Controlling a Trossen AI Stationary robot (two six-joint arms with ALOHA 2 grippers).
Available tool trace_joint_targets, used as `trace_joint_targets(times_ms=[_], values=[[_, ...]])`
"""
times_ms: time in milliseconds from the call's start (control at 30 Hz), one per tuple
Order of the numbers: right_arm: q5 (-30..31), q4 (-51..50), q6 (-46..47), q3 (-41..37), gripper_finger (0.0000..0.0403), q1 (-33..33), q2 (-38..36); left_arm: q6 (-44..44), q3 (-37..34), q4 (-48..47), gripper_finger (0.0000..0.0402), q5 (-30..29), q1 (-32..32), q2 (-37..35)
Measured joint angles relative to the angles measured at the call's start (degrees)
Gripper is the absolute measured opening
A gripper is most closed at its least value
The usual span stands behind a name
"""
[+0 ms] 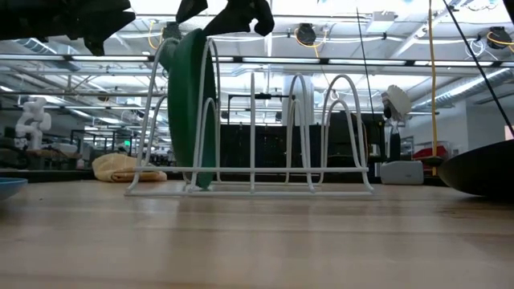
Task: Sort dishes
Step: Put the green plate in the dish rack, then put the blue plate in the dish rack
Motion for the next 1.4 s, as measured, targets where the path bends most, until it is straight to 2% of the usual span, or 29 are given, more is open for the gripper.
trace_joint_targets(times_ms=[267, 400, 500, 600, 733, 800, 933, 1233, 1400], values=[[0.07, 3.20, -1.49, -0.02, 0.0272, 0.25, -0.34, 0.00, -0.01, -0.07, 0.0148, 0.00, 0.00, 0.01], [1.57, 12.79, -12.18, -0.02, 0.0267, 1.51, -0.34, 0.04, 0.00, -0.47, 0.0148, 0.00, 0.01, 0.00], [-0.53, 21.29, -22.13, -0.02, 0.0262, 3.22, -0.34, 0.04, 0.01, -0.59, 0.0148, 0.00, 0.02, 0.01], [-10.68, 22.60, -24.52, 0.02, 0.0257, 4.76, -0.39, 0.09, -0.01, -0.63, 0.0148, -0.05, 0.00, 0.00], [-28.73, 16.42, -16.09, 0.00, 0.0247, 6.61, -0.31, 0.48, -0.01, -1.57, 0.0148, -0.82, 0.01, 0.00], [-33.56, 12.11, -13.26, 0.02, 0.0241, 7.86, 0.27, 0.57, 0.00, -1.62, 0.0148, -1.63, 0.01, 0.00], [-34.42, 5.41, -15.22, -0.07, 0.0228, 10.54, 2.14, 0.46, -0.01, -1.68, 0.0148, -2.21, 0.01, 0.01], [-34.49, 5.77, -26.67, 0.14, 0.0213, 14.29, 9.92, -3.51, -0.01, -1.70, 0.0148, -0.49, 0.02, 0.83], [-31.36, 5.61, -31.14, 4.24, 0.0212, 16.11, 14.98, -7.61, -0.01, -1.66, 0.0148, 0.68, 0.02, 3.05]])
